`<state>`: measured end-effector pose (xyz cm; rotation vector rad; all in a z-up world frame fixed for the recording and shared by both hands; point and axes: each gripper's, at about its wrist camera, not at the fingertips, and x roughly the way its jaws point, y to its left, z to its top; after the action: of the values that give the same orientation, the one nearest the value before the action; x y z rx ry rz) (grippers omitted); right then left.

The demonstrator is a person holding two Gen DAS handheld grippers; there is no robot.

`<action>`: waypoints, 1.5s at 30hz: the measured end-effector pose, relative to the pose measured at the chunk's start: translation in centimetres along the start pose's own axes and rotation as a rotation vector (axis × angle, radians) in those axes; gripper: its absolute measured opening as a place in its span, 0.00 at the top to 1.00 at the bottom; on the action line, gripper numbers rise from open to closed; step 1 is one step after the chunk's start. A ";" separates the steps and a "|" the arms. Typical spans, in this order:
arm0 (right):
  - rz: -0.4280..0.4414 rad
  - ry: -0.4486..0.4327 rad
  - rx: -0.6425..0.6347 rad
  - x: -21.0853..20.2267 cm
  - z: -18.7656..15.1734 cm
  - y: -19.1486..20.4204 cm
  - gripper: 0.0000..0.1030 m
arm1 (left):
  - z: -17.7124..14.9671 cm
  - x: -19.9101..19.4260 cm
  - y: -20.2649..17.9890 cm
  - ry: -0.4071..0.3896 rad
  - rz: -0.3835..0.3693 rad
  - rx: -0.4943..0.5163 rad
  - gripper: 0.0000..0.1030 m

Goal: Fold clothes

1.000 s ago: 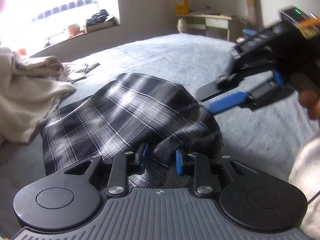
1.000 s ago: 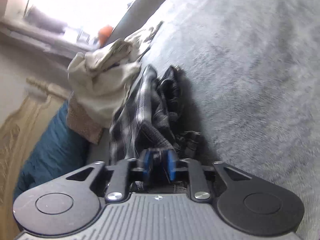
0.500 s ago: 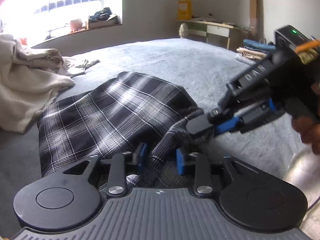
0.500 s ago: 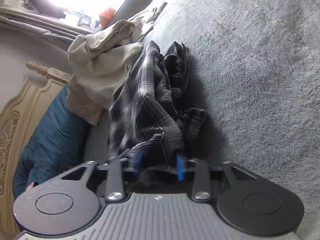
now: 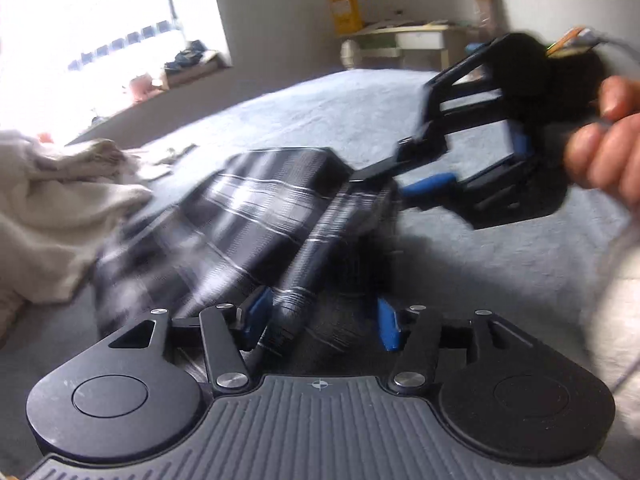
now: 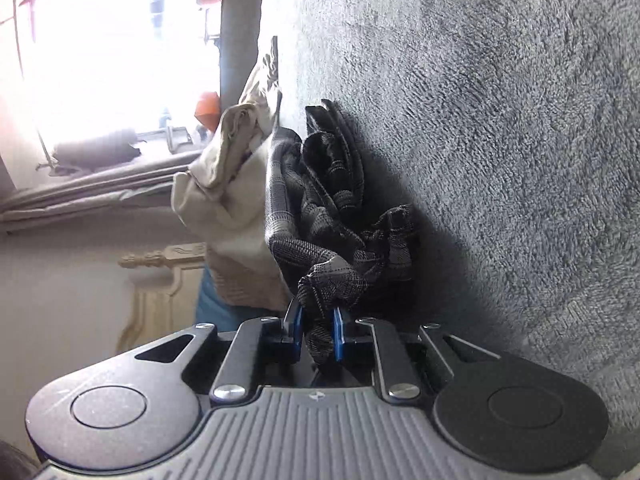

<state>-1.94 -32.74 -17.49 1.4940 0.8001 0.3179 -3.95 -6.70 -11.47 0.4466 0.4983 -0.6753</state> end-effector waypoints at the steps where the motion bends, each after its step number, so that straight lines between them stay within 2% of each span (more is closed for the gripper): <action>1: -0.001 -0.002 -0.015 0.0 0.0 0.3 0.84 | 0.2 0.1 0.1 -0.004 0.018 -0.002 0.47; 5: 0.016 -0.004 -0.043 0.0 0.1 0.8 0.84 | 0.7 0.5 0.8 -0.025 0.078 -0.035 0.48; 8: 0.018 -0.012 -0.046 0.0 0.2 0.7 0.84 | 1.0 1.2 1.3 -0.012 0.092 -0.071 0.48; 11: -0.041 -0.068 -0.146 -0.8 0.0 1.9 0.83 | 0.6 2.6 1.0 0.024 0.097 -0.063 0.48; 16: -0.146 -0.167 -0.322 -2.1 -0.3 4.0 0.83 | 0.3 2.8 1.1 0.020 0.106 -0.098 0.47; 18: -0.140 -0.154 -0.423 -2.1 -0.8 5.4 0.82 | 0.2 2.7 1.1 0.014 0.108 -0.094 0.47; 20: -0.187 -0.112 -0.491 -1.4 -1.3 6.1 0.82 | 0.2 2.6 1.0 0.006 0.113 -0.091 0.47; 25: -0.246 -0.039 -0.400 0.0 -1.1 4.4 0.68 | 0.0 2.3 0.9 -0.017 0.129 -0.092 0.47; 27: -0.243 -0.038 -0.398 -0.1 -1.3 4.3 0.68 | -0.2 2.1 0.8 -0.025 0.134 -0.095 0.47; 29: -0.254 -0.046 -0.433 -0.1 -1.7 4.5 0.75 | -0.1 2.1 0.8 -0.031 0.137 -0.097 0.47; 31: -0.267 -0.055 -0.482 -0.2 -2.2 5.0 0.90 | -0.1 1.9 0.9 -0.041 0.146 -0.096 0.47; 34: -0.198 -0.074 -0.592 -1.1 -3.4 6.8 0.93 | 0.1 1.8 1.0 -0.058 0.181 -0.107 0.47; 35: -0.206 -0.074 -0.599 -1.2 -3.5 6.9 0.93 | 0.0 1.9 1.0 -0.055 0.187 -0.109 0.47; 38: -0.249 -0.069 -0.595 -1.2 -3.4 6.7 0.93 | -0.2 2.4 1.1 -0.049 0.206 -0.116 0.45; 41: -0.331 -0.073 -0.538 -0.9 -2.6 5.6 0.93 | -0.4 2.9 1.1 -0.043 0.225 -0.121 0.43; 45: -0.410 -0.072 -0.528 -0.5 -2.4 5.3 0.92 | -0.2 3.2 0.9 -0.050 0.226 -0.115 0.42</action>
<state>-2.37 -30.76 -11.98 0.8214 0.8619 0.1473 -1.23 -7.44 -13.23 0.3706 0.4296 -0.4365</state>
